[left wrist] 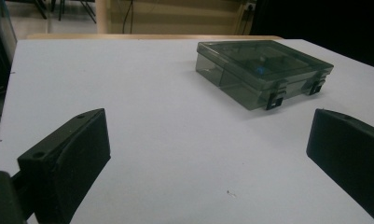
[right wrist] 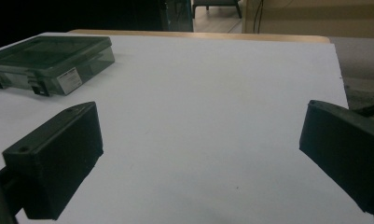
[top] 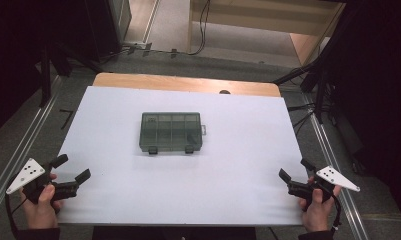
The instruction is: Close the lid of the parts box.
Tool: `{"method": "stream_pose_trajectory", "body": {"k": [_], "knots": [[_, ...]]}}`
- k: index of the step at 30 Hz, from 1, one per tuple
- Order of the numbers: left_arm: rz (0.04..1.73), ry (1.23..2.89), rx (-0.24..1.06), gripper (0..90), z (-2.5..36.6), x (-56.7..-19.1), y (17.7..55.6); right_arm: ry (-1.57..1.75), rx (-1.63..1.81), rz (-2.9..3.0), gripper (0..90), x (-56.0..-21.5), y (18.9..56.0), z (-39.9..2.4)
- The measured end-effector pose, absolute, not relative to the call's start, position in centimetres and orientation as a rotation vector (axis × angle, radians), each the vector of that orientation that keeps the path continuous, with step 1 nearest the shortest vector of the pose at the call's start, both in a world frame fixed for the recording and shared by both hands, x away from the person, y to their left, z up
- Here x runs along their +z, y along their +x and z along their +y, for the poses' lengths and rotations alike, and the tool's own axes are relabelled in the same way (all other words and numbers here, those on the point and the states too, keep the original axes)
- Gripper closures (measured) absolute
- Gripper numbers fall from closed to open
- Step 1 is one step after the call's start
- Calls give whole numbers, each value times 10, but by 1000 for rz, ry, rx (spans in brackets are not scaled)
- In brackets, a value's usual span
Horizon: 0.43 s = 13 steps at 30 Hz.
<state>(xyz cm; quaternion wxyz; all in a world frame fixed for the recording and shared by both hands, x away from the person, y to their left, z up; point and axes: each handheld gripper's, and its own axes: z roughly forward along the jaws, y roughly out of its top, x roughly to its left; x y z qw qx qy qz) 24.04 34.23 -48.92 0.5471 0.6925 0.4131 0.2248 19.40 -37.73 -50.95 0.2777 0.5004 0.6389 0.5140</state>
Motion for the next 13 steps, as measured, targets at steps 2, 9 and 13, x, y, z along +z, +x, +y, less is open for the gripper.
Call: {"method": "stream_pose_trajectory", "body": {"k": [2, 9, 13], "knots": [[980, 1642, 533, 0, 342, -489, 241, 1344, 1378, 1716, 0, -510, 194, -377], [980, 1648, 532, 0, 342, -490, 241, 1345, 1376, 1717, 0, -510, 194, -377], [980, 1656, 529, 0, 341, -490, 242, 1347, 1374, 1719, 0, -510, 195, -376]]}}
